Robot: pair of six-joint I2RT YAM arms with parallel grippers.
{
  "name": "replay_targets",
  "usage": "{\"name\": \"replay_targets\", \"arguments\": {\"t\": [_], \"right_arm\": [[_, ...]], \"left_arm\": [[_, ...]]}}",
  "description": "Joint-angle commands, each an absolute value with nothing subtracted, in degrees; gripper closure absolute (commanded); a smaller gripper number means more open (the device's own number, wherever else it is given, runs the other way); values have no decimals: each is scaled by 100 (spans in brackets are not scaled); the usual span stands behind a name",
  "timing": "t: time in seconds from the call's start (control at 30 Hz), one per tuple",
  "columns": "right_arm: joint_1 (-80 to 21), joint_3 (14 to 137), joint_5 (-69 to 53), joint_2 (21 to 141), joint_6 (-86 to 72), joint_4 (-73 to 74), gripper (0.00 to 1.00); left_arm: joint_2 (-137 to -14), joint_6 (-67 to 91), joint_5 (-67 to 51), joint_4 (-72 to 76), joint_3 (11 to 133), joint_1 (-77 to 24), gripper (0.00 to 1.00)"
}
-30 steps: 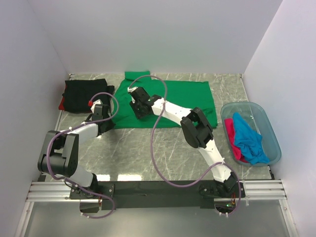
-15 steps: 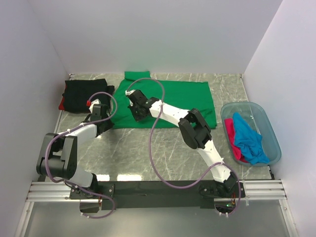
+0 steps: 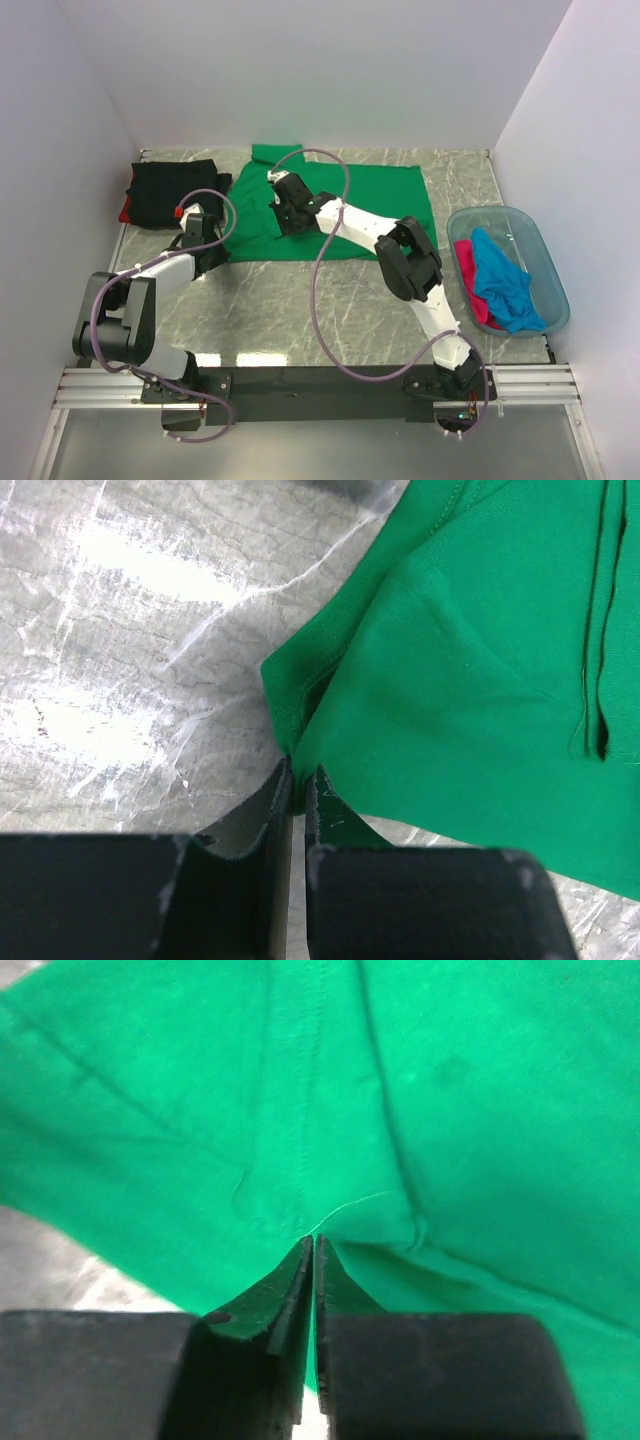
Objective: Fold and stack the t-shirts
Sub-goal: Fold the tshirt
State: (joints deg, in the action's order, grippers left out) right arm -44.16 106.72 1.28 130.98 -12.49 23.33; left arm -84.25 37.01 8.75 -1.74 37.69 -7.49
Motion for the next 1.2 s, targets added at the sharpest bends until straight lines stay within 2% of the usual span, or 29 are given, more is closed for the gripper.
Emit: {"name": "replay_targets", "arguments": {"t": [0.0,0.03,0.13,0.3,0.67,1.17], "right_arm": [[-4526,10450,88,12516,-1354,1776,87],[-4544,10433,88,12446,-1354,1741,84],[-4596,10476,18,12445,-1275,1722,62],[-4693,10880,26,12778,-1116,1942,51],[-4693,11557,184,13517,-1195,2285,50],[-4702,11434,510,13693,-1231,2478,54]], "left_arm": [[-8244,3568,826,-176,3709,-703,99],[-8227,3568,826,-176,3700,-703,99],[-8227,3568,809,-167,3700,-703,99],[-8288,3577,756,-132,3700,-694,99],[-8244,3560,712,-158,3709,-677,100],[-8200,3533,668,-167,3709,-650,99]]}}
